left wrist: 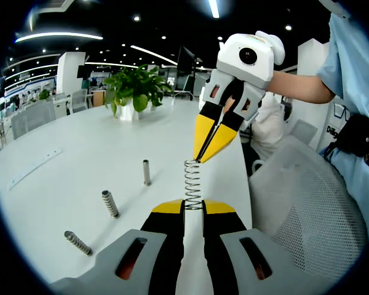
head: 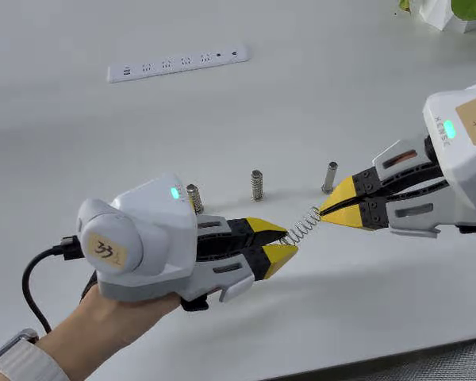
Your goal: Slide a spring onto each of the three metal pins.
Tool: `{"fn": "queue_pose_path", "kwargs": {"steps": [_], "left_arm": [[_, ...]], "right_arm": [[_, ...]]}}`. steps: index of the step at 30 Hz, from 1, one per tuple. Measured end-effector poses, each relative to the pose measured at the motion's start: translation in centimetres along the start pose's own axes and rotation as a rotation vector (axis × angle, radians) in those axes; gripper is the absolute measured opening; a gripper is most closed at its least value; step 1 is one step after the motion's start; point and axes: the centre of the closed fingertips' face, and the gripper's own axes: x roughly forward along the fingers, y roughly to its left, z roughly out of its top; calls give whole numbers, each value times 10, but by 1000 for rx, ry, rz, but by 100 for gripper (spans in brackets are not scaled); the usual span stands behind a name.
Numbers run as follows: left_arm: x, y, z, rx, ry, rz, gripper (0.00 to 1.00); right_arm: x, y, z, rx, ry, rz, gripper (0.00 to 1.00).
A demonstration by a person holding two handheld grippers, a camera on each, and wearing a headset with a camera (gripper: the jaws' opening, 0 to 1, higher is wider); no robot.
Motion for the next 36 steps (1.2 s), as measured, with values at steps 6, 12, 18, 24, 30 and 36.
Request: {"fn": "queue_pose_path", "kwargs": {"steps": [6, 12, 18, 24, 30, 36], "left_arm": [[2, 1, 2, 4, -9, 11, 7], [3, 2, 4, 7, -15, 15, 7], [3, 3, 5, 7, -17, 16, 7], [3, 4, 6, 12, -24, 19, 7], [1, 5, 8, 14, -37, 28, 7], [1, 5, 9, 20, -44, 32, 7]], "right_arm": [[-1, -3, 7, -24, -5, -3, 0], [-1, -3, 10, -51, 1, -2, 0], [0, -3, 13, -75, 5, 1, 0], [0, -2, 19, -95, 3, 2, 0], [-1, -3, 20, -101, 7, 0, 0], [-1, -3, 20, -111, 14, 2, 0]]}}
